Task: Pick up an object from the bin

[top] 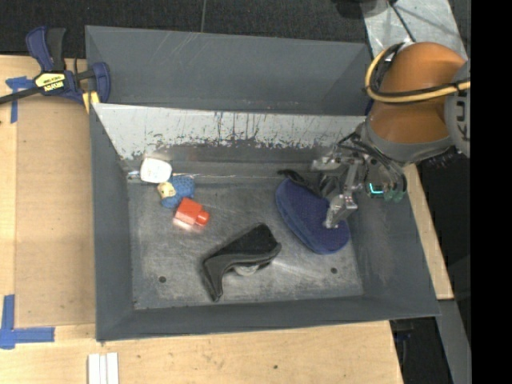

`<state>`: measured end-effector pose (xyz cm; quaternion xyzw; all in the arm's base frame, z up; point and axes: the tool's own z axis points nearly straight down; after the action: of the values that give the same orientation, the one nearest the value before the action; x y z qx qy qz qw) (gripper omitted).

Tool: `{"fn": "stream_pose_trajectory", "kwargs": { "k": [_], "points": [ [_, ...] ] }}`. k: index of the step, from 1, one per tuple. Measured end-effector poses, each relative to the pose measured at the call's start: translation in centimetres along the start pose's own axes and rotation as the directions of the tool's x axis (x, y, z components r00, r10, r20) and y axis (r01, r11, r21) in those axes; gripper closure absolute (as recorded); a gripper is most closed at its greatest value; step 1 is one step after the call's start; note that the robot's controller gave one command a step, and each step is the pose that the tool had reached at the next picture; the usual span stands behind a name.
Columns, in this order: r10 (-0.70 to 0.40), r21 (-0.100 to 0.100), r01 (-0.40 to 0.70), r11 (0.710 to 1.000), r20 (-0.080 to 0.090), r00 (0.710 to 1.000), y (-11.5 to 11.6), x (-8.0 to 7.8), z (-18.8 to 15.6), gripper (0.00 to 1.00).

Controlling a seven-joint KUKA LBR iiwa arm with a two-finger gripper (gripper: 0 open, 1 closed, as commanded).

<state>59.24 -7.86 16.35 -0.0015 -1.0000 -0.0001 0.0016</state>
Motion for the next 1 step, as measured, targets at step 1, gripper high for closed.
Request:
{"fn": "stream_pose_trajectory", "kwargs": {
  "k": [1],
  "points": [
    [0.306, -0.007, -0.306, 0.952, 0.038, 0.951, 1.78, 1.39, 8.29, 0.00]
  ]
}}
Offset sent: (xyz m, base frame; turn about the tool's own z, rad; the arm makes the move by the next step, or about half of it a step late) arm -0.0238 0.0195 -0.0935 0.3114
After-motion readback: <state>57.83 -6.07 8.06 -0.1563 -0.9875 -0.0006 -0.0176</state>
